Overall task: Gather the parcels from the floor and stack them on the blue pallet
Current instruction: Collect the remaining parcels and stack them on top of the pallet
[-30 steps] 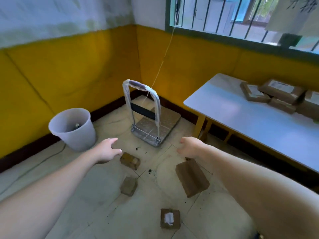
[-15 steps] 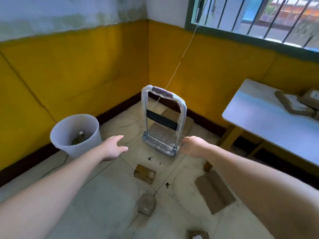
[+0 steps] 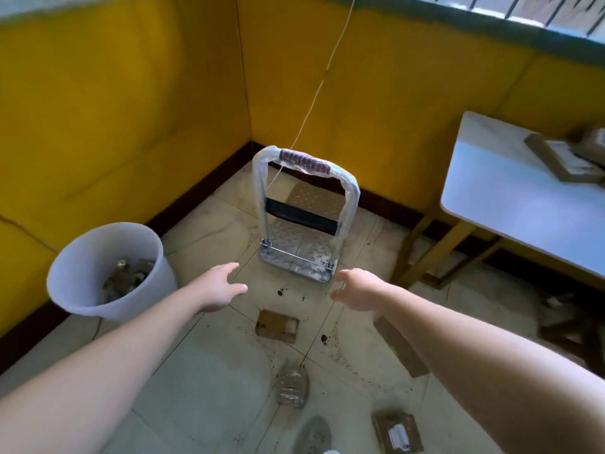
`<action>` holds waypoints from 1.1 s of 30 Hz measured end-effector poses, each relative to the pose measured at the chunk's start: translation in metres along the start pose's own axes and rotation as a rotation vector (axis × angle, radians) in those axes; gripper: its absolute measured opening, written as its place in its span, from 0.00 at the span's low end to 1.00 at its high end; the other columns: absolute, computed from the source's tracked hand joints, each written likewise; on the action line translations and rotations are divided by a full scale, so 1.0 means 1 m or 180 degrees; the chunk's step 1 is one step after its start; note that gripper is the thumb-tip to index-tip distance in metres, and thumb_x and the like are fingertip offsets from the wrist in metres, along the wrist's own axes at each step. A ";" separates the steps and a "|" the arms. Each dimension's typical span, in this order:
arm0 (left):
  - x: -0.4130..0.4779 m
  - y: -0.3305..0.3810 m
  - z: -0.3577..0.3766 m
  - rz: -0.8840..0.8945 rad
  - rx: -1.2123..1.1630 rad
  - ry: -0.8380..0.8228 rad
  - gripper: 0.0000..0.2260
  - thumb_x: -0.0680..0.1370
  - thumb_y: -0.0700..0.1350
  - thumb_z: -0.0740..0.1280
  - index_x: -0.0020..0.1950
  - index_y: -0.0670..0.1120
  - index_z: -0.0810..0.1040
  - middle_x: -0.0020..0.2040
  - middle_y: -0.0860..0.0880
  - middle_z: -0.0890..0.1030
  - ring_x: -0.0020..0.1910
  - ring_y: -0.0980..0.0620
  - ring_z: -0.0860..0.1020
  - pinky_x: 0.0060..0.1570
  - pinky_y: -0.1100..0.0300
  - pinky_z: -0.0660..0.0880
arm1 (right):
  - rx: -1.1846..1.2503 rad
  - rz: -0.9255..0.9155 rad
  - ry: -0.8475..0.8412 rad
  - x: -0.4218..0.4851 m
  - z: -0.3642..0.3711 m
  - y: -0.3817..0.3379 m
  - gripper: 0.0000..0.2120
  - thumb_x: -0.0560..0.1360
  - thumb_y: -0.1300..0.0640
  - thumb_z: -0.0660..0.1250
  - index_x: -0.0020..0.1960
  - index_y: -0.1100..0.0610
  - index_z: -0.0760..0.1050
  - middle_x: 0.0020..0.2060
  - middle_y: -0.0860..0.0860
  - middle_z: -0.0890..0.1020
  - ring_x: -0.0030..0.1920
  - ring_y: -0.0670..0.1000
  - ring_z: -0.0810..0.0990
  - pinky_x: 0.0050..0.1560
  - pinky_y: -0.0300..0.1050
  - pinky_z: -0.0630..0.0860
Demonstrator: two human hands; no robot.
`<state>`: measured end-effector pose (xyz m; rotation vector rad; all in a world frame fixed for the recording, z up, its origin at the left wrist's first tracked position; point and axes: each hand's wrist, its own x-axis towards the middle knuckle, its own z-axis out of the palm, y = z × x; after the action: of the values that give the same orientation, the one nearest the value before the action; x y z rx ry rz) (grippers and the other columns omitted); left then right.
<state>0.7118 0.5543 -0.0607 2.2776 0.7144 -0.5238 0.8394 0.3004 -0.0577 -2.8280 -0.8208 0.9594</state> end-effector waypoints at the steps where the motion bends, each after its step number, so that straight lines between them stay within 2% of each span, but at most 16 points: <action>1: 0.010 -0.001 0.001 -0.0009 -0.0001 -0.0015 0.29 0.77 0.52 0.64 0.76 0.50 0.58 0.75 0.47 0.61 0.72 0.46 0.63 0.67 0.53 0.62 | 0.0033 0.0022 -0.0019 0.009 0.002 0.001 0.25 0.78 0.45 0.61 0.70 0.58 0.68 0.64 0.57 0.74 0.61 0.57 0.75 0.59 0.49 0.73; 5: 0.060 -0.010 0.013 -0.0118 -0.0138 0.0025 0.28 0.78 0.52 0.64 0.76 0.52 0.58 0.75 0.47 0.61 0.72 0.46 0.63 0.67 0.54 0.61 | 0.0332 0.0129 0.0088 0.057 0.016 0.009 0.24 0.79 0.46 0.61 0.70 0.57 0.67 0.65 0.57 0.74 0.61 0.57 0.75 0.59 0.48 0.73; 9: 0.124 -0.039 0.050 -0.0218 -0.0010 -0.0099 0.29 0.78 0.51 0.64 0.76 0.50 0.58 0.75 0.46 0.62 0.69 0.45 0.67 0.66 0.54 0.65 | 0.0607 0.0331 -0.0107 0.116 0.069 0.020 0.25 0.78 0.46 0.62 0.71 0.56 0.65 0.68 0.55 0.72 0.65 0.55 0.72 0.62 0.45 0.70; 10: 0.142 -0.048 0.062 -0.0214 -0.0003 -0.0112 0.29 0.78 0.51 0.65 0.76 0.50 0.58 0.75 0.45 0.62 0.65 0.46 0.71 0.63 0.54 0.68 | 0.0706 0.0392 -0.0140 0.133 0.087 0.023 0.25 0.78 0.47 0.62 0.72 0.56 0.65 0.69 0.54 0.71 0.65 0.54 0.72 0.62 0.44 0.69; 12: 0.183 -0.069 0.090 -0.0226 -0.0005 -0.0157 0.29 0.78 0.51 0.64 0.76 0.51 0.57 0.74 0.44 0.63 0.50 0.52 0.77 0.49 0.60 0.74 | 0.0949 0.0517 -0.0193 0.170 0.128 0.031 0.26 0.79 0.48 0.62 0.73 0.55 0.63 0.70 0.53 0.69 0.67 0.53 0.71 0.65 0.45 0.68; 13: 0.202 -0.083 0.107 -0.0271 -0.0050 -0.0225 0.28 0.78 0.51 0.64 0.76 0.51 0.57 0.74 0.44 0.63 0.50 0.51 0.78 0.49 0.59 0.75 | 0.1055 0.0572 -0.0261 0.189 0.151 0.034 0.26 0.79 0.49 0.63 0.73 0.55 0.62 0.71 0.53 0.69 0.67 0.53 0.70 0.66 0.46 0.67; 15: 0.243 -0.114 0.145 -0.0327 -0.0203 -0.0341 0.29 0.78 0.50 0.64 0.76 0.50 0.56 0.75 0.43 0.62 0.66 0.44 0.70 0.63 0.50 0.68 | 0.1225 0.0665 -0.0385 0.231 0.199 0.040 0.26 0.79 0.50 0.63 0.74 0.55 0.61 0.71 0.54 0.68 0.68 0.54 0.70 0.67 0.47 0.67; 16: 0.263 -0.131 0.165 -0.0360 -0.0258 -0.0374 0.29 0.78 0.49 0.64 0.76 0.50 0.56 0.75 0.43 0.62 0.69 0.43 0.67 0.67 0.48 0.64 | 0.1319 0.0707 -0.0413 0.251 0.223 0.043 0.27 0.79 0.50 0.63 0.74 0.55 0.60 0.71 0.55 0.68 0.67 0.55 0.70 0.67 0.48 0.68; 19: 0.322 -0.180 0.228 -0.0508 -0.0305 -0.0399 0.29 0.78 0.48 0.64 0.76 0.49 0.56 0.74 0.42 0.63 0.68 0.43 0.67 0.66 0.51 0.63 | 0.1478 0.0790 -0.0430 0.311 0.298 0.053 0.27 0.78 0.49 0.63 0.75 0.53 0.60 0.72 0.54 0.67 0.68 0.56 0.69 0.66 0.49 0.68; 22: 0.371 -0.219 0.294 -0.0661 -0.0380 -0.0305 0.29 0.77 0.49 0.65 0.76 0.49 0.58 0.74 0.43 0.64 0.69 0.43 0.66 0.66 0.51 0.64 | 0.1608 0.0835 -0.0494 0.361 0.368 0.064 0.29 0.78 0.49 0.63 0.75 0.54 0.59 0.72 0.55 0.67 0.68 0.56 0.69 0.60 0.43 0.67; 24: 0.401 -0.241 0.332 -0.0677 -0.0398 -0.0273 0.30 0.77 0.50 0.65 0.76 0.50 0.57 0.75 0.44 0.62 0.71 0.42 0.63 0.67 0.50 0.62 | 0.1853 0.0917 -0.0476 0.388 0.406 0.071 0.29 0.77 0.49 0.64 0.74 0.57 0.59 0.68 0.57 0.71 0.59 0.54 0.74 0.50 0.39 0.69; 26: 0.431 -0.259 0.363 -0.0663 -0.0459 -0.0241 0.32 0.77 0.49 0.65 0.77 0.48 0.54 0.75 0.44 0.61 0.72 0.42 0.63 0.67 0.51 0.62 | 0.2139 0.1048 -0.0418 0.412 0.437 0.077 0.28 0.77 0.50 0.64 0.72 0.59 0.60 0.64 0.57 0.73 0.49 0.50 0.74 0.42 0.38 0.69; 29: 0.464 -0.280 0.399 -0.0798 -0.0871 -0.0398 0.35 0.77 0.49 0.64 0.78 0.48 0.48 0.76 0.44 0.59 0.72 0.41 0.62 0.67 0.49 0.63 | 0.2711 0.1233 -0.0530 0.438 0.479 0.082 0.30 0.78 0.51 0.64 0.74 0.58 0.57 0.59 0.52 0.74 0.52 0.49 0.74 0.41 0.38 0.68; 30: 0.472 -0.285 0.410 -0.0863 -0.1052 -0.0522 0.34 0.78 0.49 0.63 0.78 0.49 0.48 0.75 0.44 0.60 0.70 0.41 0.64 0.66 0.47 0.66 | 0.2919 0.1226 -0.0631 0.445 0.492 0.084 0.28 0.78 0.52 0.65 0.73 0.57 0.59 0.54 0.48 0.74 0.49 0.46 0.74 0.39 0.38 0.68; 31: 0.477 -0.290 0.420 -0.0928 -0.1193 -0.0637 0.32 0.78 0.49 0.63 0.77 0.49 0.50 0.74 0.45 0.63 0.67 0.42 0.68 0.60 0.47 0.71 | 0.3121 0.1223 -0.0709 0.448 0.503 0.083 0.25 0.77 0.53 0.66 0.72 0.55 0.62 0.51 0.47 0.74 0.46 0.44 0.72 0.38 0.38 0.69; 33: 0.480 -0.297 0.432 -0.1010 -0.1384 -0.0692 0.28 0.78 0.49 0.63 0.75 0.48 0.56 0.66 0.45 0.69 0.55 0.47 0.73 0.44 0.55 0.72 | 0.3420 0.1290 -0.0692 0.453 0.518 0.082 0.25 0.76 0.54 0.68 0.70 0.55 0.64 0.56 0.50 0.76 0.47 0.45 0.73 0.45 0.40 0.73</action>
<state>0.8256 0.5955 -0.7612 1.6864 0.9781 -0.6767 0.8819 0.3917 -0.7436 -1.9500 0.2750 1.2438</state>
